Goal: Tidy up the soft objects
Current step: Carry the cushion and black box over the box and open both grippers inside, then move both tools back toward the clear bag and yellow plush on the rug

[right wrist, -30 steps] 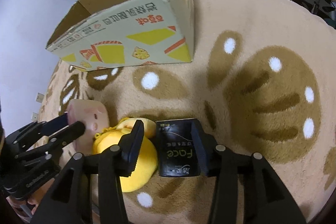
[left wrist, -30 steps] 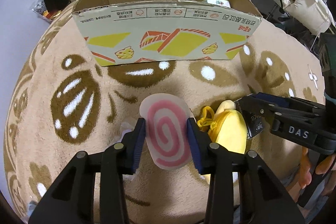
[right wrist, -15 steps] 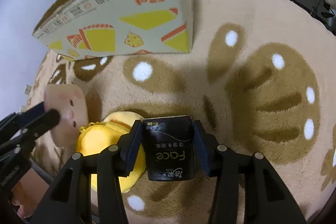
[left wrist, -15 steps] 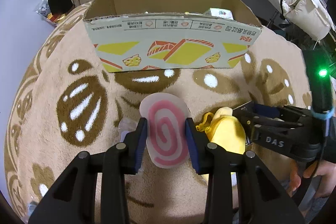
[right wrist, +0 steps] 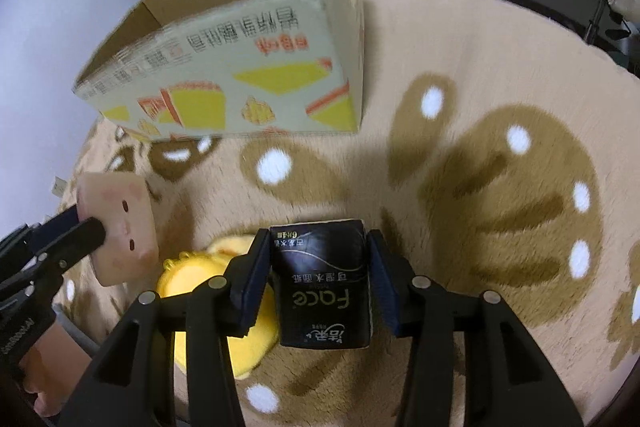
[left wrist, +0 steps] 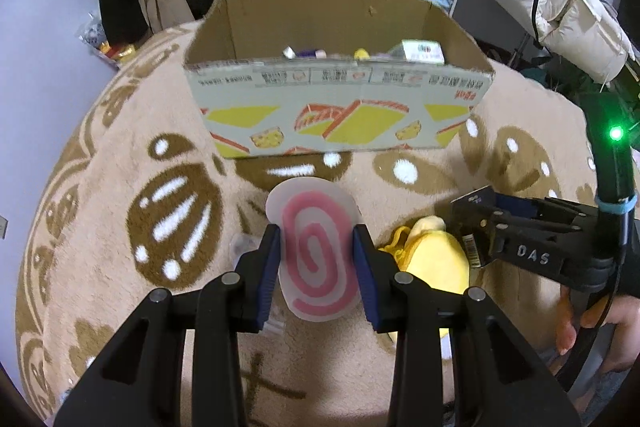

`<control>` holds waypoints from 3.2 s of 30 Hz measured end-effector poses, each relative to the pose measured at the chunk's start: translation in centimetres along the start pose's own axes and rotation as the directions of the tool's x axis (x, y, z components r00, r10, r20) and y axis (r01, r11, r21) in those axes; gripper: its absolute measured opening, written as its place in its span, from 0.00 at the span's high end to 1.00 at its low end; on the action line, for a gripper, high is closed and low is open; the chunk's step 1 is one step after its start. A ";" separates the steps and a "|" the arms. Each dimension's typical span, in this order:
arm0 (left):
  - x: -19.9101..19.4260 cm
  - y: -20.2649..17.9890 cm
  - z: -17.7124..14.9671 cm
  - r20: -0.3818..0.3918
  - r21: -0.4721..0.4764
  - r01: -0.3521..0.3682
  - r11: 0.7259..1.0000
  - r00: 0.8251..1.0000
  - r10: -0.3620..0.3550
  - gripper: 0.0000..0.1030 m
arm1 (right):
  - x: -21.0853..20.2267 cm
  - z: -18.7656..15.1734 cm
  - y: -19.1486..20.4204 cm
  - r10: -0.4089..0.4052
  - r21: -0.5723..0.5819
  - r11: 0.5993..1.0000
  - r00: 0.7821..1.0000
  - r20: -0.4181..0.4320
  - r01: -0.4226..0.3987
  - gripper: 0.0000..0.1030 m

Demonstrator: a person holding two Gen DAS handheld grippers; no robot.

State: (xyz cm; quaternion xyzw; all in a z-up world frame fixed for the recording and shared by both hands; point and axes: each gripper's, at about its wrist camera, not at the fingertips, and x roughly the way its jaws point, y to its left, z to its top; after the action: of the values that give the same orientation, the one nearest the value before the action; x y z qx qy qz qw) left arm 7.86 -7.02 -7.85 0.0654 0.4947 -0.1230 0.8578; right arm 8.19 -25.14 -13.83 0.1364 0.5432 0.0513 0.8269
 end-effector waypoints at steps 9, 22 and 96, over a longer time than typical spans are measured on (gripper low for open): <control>-1.8 0.1 0.3 0.090 0.013 0.003 1.000 0.996 -0.004 0.67 | -4.0 0.7 1.4 0.095 -0.058 0.995 0.976 0.197 -0.085 0.51; -5.8 0.7 0.6 0.341 0.005 -0.148 0.989 0.930 0.137 0.67 | -7.7 1.4 3.6 0.204 -0.174 0.974 0.894 0.398 -0.144 0.51; -6.7 3.0 2.6 0.243 0.001 -0.145 0.989 0.960 0.141 0.10 | -10.2 3.0 4.4 0.148 -0.174 0.982 0.876 0.459 -0.075 0.01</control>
State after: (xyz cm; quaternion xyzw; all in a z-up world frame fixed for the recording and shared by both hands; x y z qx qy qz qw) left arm 7.62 -3.78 -0.78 0.0936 0.3791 -0.0725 0.9178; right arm 7.09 -23.78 -2.42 0.1132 0.3126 0.1054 0.9372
